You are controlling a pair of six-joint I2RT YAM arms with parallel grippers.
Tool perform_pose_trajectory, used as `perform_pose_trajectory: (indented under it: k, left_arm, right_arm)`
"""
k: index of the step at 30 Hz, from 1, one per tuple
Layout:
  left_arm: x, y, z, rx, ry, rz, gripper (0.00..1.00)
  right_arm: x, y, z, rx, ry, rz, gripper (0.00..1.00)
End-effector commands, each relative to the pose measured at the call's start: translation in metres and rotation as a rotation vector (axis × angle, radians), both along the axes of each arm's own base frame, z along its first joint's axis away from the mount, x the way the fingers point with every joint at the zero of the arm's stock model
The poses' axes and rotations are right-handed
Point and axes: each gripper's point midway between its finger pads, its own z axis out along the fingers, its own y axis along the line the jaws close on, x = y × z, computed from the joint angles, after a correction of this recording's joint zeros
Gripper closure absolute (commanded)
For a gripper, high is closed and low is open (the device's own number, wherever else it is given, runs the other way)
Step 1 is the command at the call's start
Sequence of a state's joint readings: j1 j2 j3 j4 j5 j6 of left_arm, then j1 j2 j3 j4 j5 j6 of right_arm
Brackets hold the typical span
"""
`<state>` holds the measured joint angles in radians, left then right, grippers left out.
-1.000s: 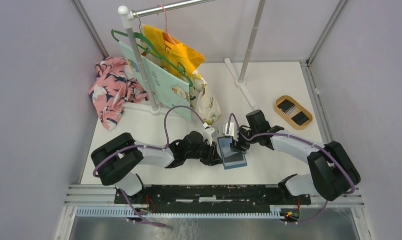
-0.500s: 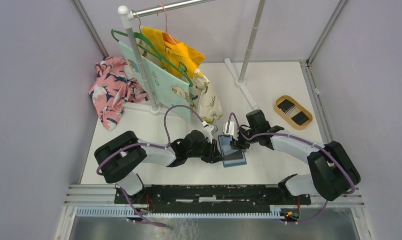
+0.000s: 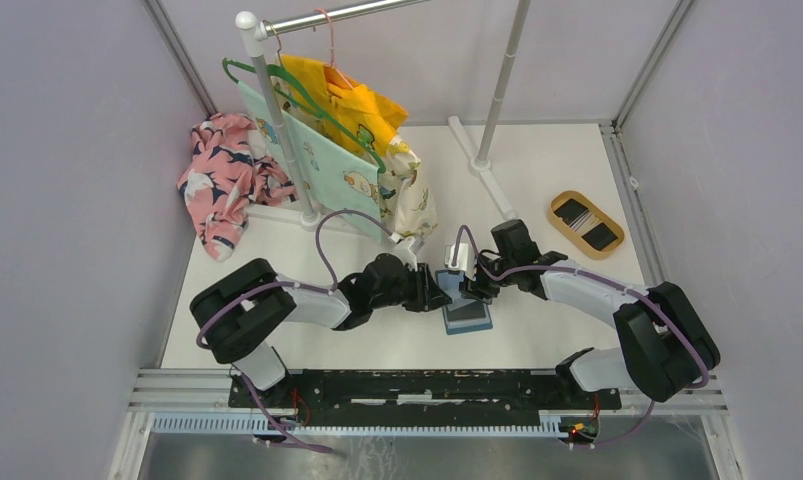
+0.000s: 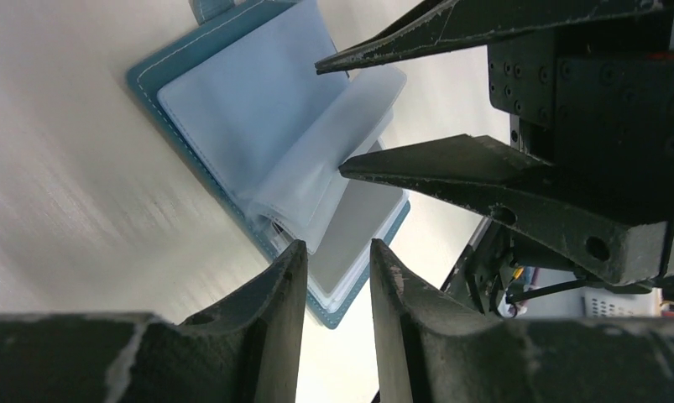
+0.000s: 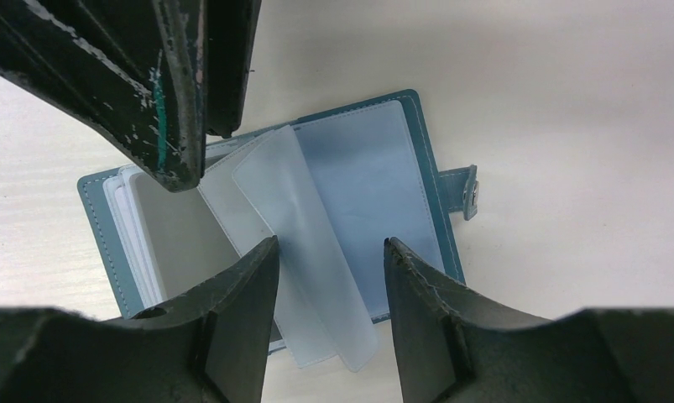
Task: Put the credit cards into the card holder
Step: Open the card holder at the center of the board.
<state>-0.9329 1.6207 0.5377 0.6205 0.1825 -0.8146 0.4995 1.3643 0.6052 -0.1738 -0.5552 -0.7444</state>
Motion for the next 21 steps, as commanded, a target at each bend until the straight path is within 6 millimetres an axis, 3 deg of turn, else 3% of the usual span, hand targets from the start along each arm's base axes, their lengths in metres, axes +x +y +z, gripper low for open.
perform_pose_trajectory:
  k: [1,21]
  left_arm:
    - [0.014,-0.01,0.02,-0.104,0.009,0.066,0.6]
    - [0.018,-0.002,0.004,-0.082,0.065,0.145,0.55]
  right_arm:
    - [0.005,0.002,0.004,0.009,-0.016,-0.009,0.46]
    - [0.004,0.002,0.005,0.013,-0.015,-0.005,0.45]
